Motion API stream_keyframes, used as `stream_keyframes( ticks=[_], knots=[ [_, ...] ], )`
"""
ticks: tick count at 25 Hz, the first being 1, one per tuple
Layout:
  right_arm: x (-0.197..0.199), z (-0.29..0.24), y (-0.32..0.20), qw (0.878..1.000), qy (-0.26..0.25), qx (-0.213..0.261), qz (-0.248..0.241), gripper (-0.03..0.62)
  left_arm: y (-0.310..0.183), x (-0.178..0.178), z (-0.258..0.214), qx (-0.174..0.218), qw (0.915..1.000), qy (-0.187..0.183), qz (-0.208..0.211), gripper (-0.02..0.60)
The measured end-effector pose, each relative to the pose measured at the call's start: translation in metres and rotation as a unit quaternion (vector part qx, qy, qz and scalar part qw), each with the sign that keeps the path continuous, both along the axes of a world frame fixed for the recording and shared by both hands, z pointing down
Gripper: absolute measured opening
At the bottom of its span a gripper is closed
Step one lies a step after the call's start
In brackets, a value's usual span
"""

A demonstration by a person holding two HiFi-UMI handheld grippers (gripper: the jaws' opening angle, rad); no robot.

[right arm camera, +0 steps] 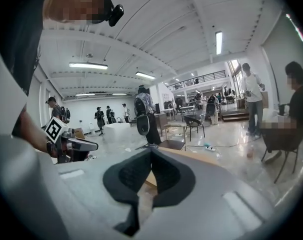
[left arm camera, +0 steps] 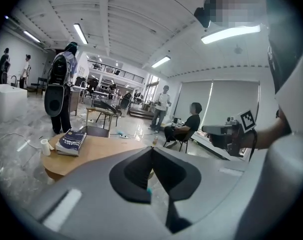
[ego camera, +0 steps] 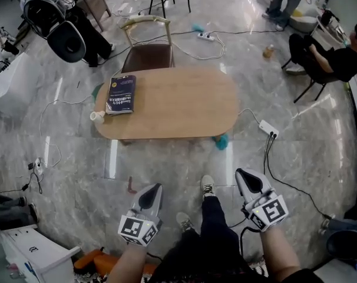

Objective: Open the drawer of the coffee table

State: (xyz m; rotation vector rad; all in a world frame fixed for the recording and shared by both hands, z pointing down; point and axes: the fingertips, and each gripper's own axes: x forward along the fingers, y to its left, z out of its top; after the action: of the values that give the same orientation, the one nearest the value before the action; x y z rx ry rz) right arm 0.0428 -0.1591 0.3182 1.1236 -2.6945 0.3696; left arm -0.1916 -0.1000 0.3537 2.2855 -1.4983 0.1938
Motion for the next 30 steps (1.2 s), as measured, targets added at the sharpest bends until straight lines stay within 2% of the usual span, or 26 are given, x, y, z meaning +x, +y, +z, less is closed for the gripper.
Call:
stream_keyframes(
  ticks=[5, 8, 16, 25, 30],
  knots=[
    [0.014, 0.04, -0.047, 1.0, 0.001, -0.017, 0.015, 0.025, -0.038, 0.001, 0.048, -0.032, 0.9993, -0.02, 0.001, 0.008],
    [0.023, 0.069, -0.074, 0.999, 0.004, -0.031, 0.021, 0.026, -0.058, -0.004, 0.077, -0.052, 0.9982, -0.027, -0.013, 0.008],
    [0.029, 0.164, -0.128, 0.998, 0.018, -0.053, 0.017, 0.049, -0.109, -0.021, 0.163, -0.061, 0.9968, -0.03, -0.042, 0.008],
    [0.028, 0.291, -0.145, 0.998, 0.027, -0.062, 0.018, 0.127, -0.123, -0.037, 0.28, -0.063, 0.9961, -0.034, -0.051, 0.009],
    [0.03, 0.363, -0.147, 0.997, 0.038, -0.056, 0.03, 0.143, -0.121, -0.047, 0.343, -0.063, 0.9958, -0.035, -0.056, 0.042]
  ],
)
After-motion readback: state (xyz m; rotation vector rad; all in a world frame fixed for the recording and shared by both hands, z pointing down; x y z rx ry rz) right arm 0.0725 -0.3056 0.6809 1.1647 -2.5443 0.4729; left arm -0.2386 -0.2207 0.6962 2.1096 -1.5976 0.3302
